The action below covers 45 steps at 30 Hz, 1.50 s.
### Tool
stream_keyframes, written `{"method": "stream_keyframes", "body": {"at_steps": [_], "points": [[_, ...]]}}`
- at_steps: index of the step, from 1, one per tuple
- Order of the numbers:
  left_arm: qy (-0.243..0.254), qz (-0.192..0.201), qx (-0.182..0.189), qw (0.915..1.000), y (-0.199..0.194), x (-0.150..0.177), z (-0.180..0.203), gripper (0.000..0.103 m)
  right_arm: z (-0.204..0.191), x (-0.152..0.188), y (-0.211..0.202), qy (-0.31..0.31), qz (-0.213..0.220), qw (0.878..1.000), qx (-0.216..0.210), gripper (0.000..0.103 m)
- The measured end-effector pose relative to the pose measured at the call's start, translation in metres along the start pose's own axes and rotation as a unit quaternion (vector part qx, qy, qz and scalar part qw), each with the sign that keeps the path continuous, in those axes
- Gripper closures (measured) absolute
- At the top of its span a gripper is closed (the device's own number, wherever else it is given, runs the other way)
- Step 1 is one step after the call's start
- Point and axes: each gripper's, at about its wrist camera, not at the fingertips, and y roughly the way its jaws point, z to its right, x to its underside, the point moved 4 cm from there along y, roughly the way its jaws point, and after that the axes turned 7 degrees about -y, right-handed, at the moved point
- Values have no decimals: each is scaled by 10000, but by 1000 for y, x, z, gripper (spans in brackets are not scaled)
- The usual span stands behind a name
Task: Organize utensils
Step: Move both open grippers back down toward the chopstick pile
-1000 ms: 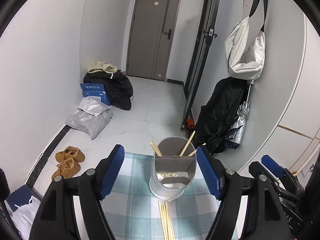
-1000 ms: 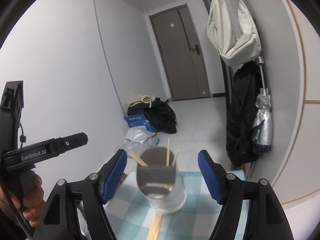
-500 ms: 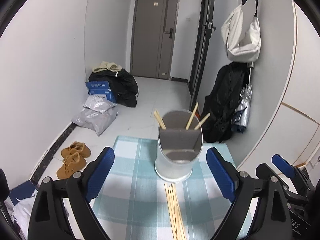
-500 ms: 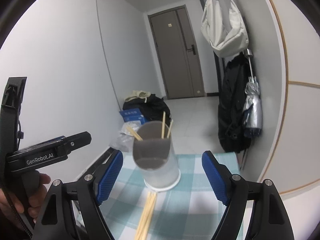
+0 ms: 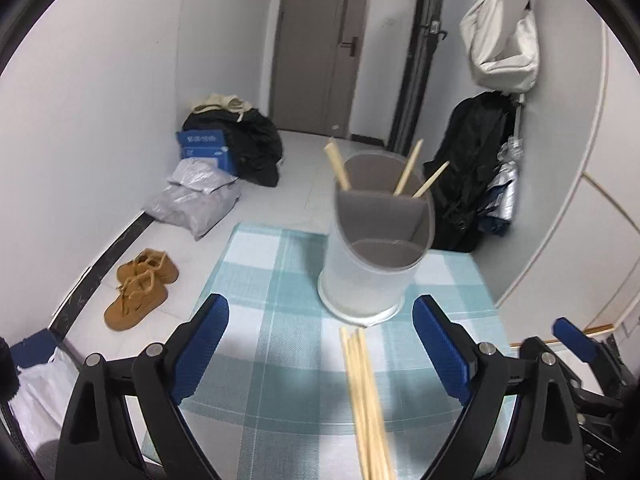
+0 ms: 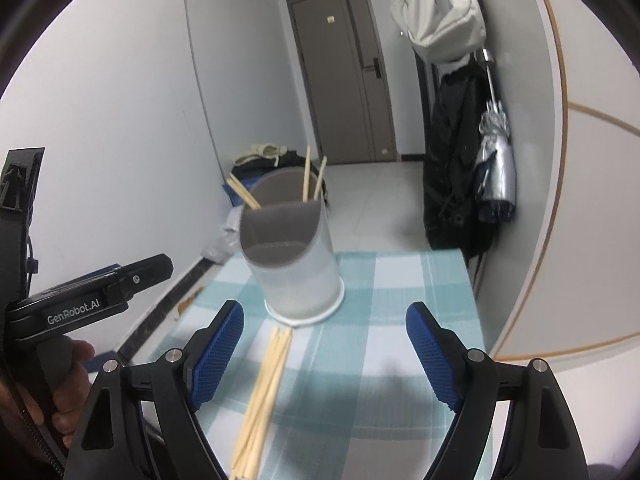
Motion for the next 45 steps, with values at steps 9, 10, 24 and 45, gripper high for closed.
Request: {"method": "stream_keyframes", "body": {"at_steps": [9, 10, 24, 45], "points": [[-145, -106, -40, 9998, 20, 9, -15, 13, 4, 23, 28, 57, -483, 9988, 13, 18], [-166, -109, -72, 9998, 22, 10, -18, 13, 4, 26, 32, 72, -569, 9984, 13, 18], [-668, -459, -233, 9964, 52, -1, -53, 12, -21, 49, 99, -382, -1778, 9830, -242, 20], [-1206, -808, -409, 9886, 61, -5, -84, 12, -57, 69, 142, -1143, -2683, 9565, -68, 58]]}}
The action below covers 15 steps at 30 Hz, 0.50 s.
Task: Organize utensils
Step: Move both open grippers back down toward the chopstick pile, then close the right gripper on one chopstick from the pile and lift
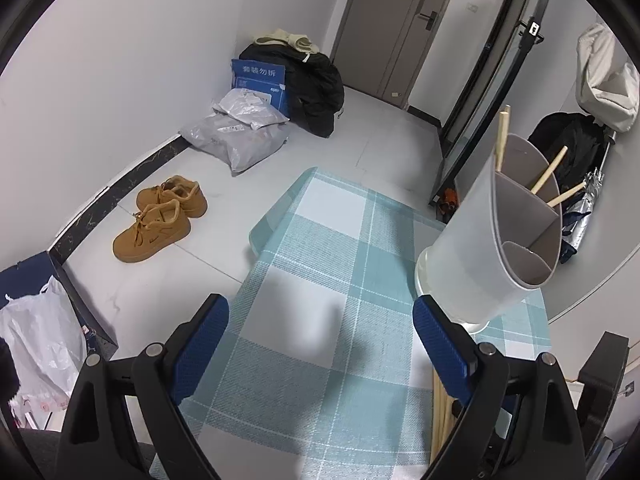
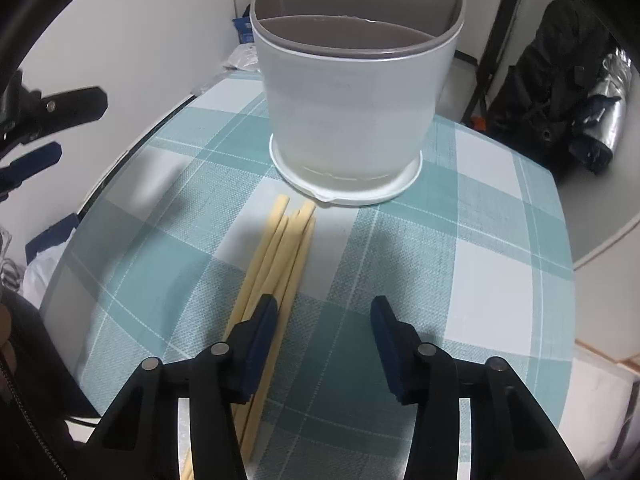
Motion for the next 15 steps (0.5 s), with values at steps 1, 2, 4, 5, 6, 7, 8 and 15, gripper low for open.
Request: {"method": "stream_keyframes", "body": {"at_steps": [1, 2, 4, 5, 6, 7, 8, 15], "points": [[-46, -21, -7, 10000, 1, -1, -2, 12, -1, -1, 0, 36, -9, 10000, -26, 58], [-100, -50, -10, 9999, 2, -1, -5, 12, 0, 0, 0, 90, -18, 9999, -62, 59], [-214, -102, -12, 9997, 3, -2, -10, 12, 2, 3, -1, 152, -33, 9999, -65, 60], [-246, -107, -29, 9996, 2, -1, -11, 12, 7, 2, 2, 187, -51, 9998, -47, 61], [-262, -89, -47, 9996, 1, -1, -12, 12, 8, 3, 0, 222, -75, 9997, -12, 63], [-259, -64, -47, 9996, 0, -2, -13, 12, 8, 4, -1, 245, -96, 9997, -7, 65], [-251, -52, -46, 9997, 0, -3, -13, 12, 6, 4, 0, 217, -119, 9997, -42, 68], [-228, -115, -57, 9997, 2, -1, -13, 12, -4, -5, 7, -40, -184, 9998, 20, 78]]}}
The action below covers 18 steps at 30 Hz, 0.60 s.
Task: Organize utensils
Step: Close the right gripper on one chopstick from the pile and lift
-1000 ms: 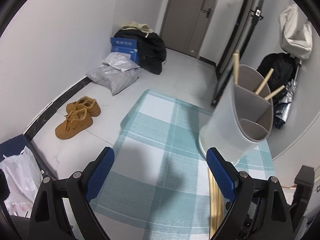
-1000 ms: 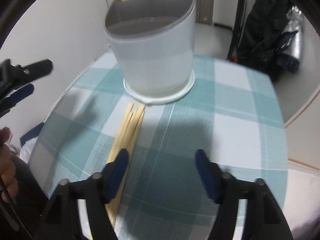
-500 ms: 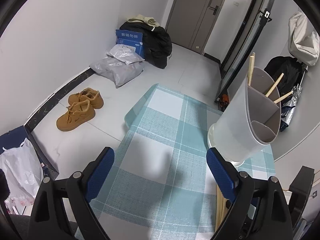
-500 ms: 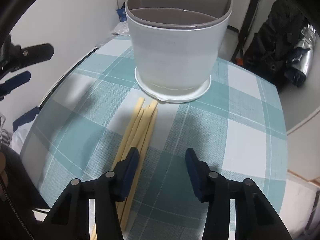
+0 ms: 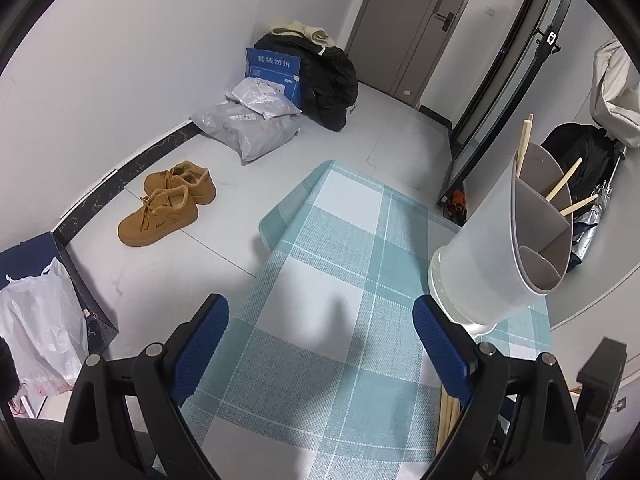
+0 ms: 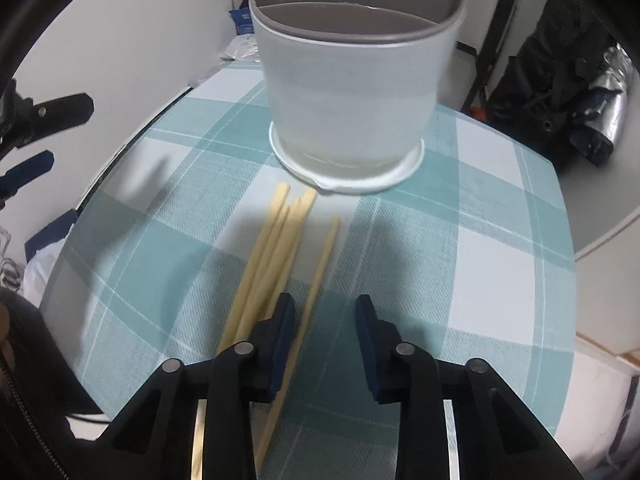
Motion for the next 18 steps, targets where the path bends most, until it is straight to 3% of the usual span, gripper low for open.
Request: {"method": "stream_keyframes", "body": {"at_steps": [1, 3, 5, 13, 18], "points": [[5, 4, -3, 10000, -1, 0, 0, 12, -1, -3, 1, -45, 5, 10000, -11, 81], [1, 22, -10, 10000, -1, 0, -1, 12, -4, -8, 4, -137, -86, 9998, -109, 97], [-3, 4, -9, 10000, -1, 0, -1, 12, -7, -8, 4, -294, -175, 9992, -201, 100], [-115, -86, 125, 9998, -1, 0, 0, 12, 2, 21, -10, -562, -429, 9970, -314, 100], [-131, -157, 92, 9997, 2, 1, 0, 12, 0, 18, -8, -632, -409, 9967, -307, 97]]}}
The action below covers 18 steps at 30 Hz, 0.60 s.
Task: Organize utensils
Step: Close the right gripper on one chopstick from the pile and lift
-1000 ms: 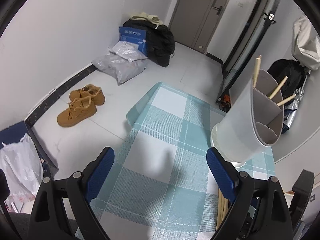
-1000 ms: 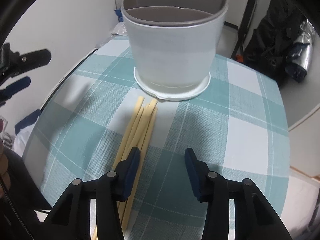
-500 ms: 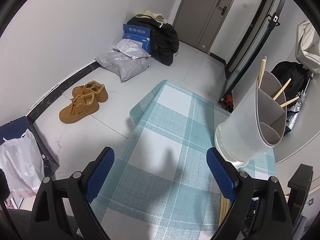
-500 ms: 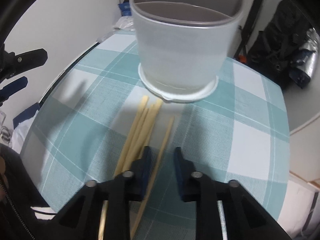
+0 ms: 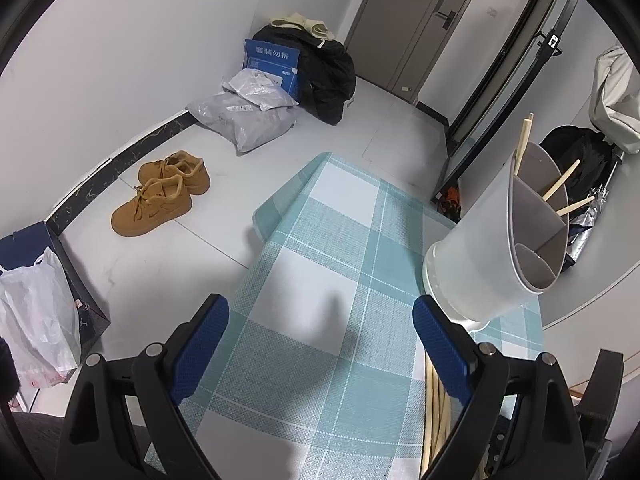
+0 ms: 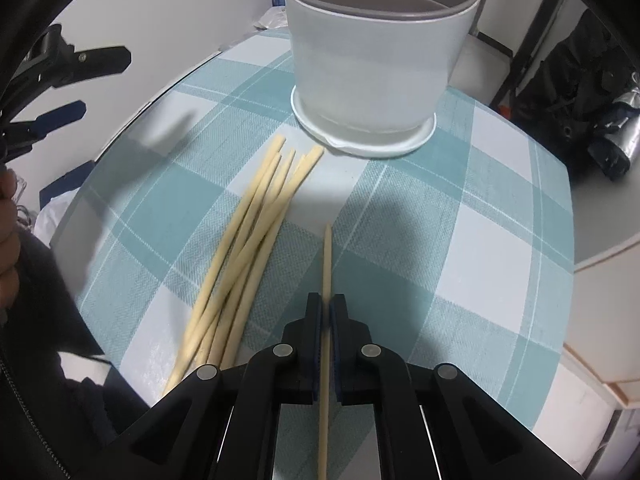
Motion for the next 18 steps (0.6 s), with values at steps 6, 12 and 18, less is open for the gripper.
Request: {"method": "stream_keyframes", "body": {"at_steps": [6, 12, 18], "points": [[-54, -49, -70, 9999, 3, 0, -4, 13, 0, -22, 12, -146, 143, 9998, 86, 96], [-41, -114, -108, 9999, 4, 1, -3, 13, 0, -35, 17, -37, 309, 9994, 135, 94], [118, -166, -172, 9996, 6, 7, 5, 13, 8, -39, 17, 100, 503, 9987, -67, 100]]}}
